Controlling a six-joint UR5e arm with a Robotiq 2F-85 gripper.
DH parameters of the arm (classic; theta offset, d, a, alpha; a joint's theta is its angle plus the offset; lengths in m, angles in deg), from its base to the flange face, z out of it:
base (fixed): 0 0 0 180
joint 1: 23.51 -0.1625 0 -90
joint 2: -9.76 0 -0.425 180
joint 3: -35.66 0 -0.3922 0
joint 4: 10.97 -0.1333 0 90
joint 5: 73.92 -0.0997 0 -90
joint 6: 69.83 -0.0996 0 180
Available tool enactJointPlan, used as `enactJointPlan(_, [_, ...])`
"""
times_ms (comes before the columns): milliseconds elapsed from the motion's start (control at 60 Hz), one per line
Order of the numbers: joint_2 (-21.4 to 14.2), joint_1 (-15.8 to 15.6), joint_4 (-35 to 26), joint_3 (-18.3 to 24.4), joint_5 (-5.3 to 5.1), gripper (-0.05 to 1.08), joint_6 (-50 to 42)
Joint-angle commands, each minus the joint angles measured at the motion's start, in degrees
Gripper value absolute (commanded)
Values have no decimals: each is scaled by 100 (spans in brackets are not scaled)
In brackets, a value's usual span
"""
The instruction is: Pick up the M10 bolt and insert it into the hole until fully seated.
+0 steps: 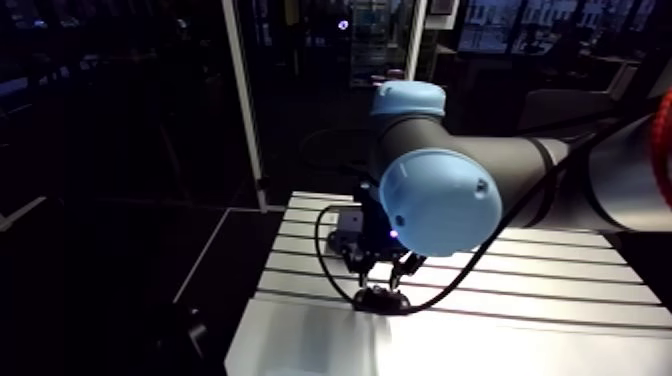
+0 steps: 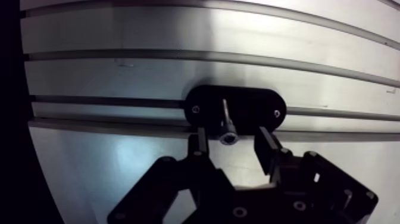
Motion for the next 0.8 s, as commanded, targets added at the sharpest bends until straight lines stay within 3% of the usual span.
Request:
enactJointPlan(17, [6, -21, 2, -12, 1, 48, -1])
enactJointPlan(800, [48, -20, -7, 4, 18, 53, -10])
